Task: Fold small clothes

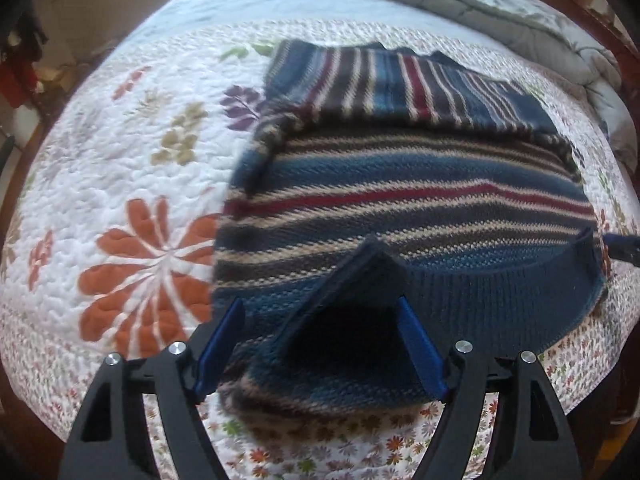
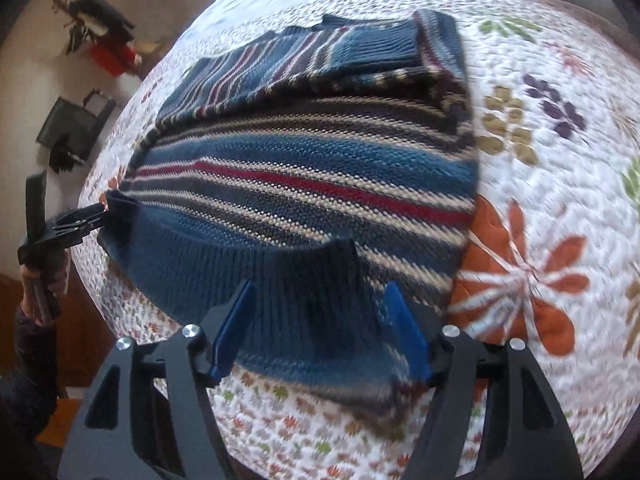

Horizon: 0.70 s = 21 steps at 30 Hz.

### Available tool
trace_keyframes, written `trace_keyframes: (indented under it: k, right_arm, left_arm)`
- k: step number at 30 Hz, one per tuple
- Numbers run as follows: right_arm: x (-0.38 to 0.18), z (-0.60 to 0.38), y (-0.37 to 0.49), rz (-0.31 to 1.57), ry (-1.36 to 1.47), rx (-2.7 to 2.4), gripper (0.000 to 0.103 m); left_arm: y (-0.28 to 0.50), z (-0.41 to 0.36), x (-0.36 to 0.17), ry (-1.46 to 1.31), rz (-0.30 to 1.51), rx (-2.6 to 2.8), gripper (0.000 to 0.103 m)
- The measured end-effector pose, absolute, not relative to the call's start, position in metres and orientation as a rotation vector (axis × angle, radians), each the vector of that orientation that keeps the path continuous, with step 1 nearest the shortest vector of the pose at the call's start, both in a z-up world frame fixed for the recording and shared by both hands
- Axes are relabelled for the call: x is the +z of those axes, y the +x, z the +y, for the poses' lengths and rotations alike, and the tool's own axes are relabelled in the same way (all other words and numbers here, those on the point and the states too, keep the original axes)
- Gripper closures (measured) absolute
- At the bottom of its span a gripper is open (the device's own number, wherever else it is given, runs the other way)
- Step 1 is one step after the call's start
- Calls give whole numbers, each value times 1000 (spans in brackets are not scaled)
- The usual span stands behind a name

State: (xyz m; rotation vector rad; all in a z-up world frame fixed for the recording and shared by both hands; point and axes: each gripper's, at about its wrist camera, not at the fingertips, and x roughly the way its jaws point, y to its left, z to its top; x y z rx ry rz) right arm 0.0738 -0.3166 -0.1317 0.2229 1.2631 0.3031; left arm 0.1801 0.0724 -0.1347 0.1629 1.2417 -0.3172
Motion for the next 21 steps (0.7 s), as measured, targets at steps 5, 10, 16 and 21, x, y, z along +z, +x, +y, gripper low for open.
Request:
trace_keyframes:
  k: [5, 10, 16, 21]
  right_arm:
    - [-149, -312, 89, 1296, 192, 328, 33]
    - [-164, -302, 94, 1318, 136, 358, 31]
    - [-161, -299, 88, 1280, 80, 374, 78]
    - [-153, -308, 82, 1262, 152, 421, 93]
  left_arm:
    - [187, 59, -152, 178, 1271, -344, 25]
    - [192, 50, -168, 199, 1288, -354, 22]
    - [193, 44, -163, 193, 1271, -351, 48]
    - [183, 40, -155, 194, 1269, -395, 80]
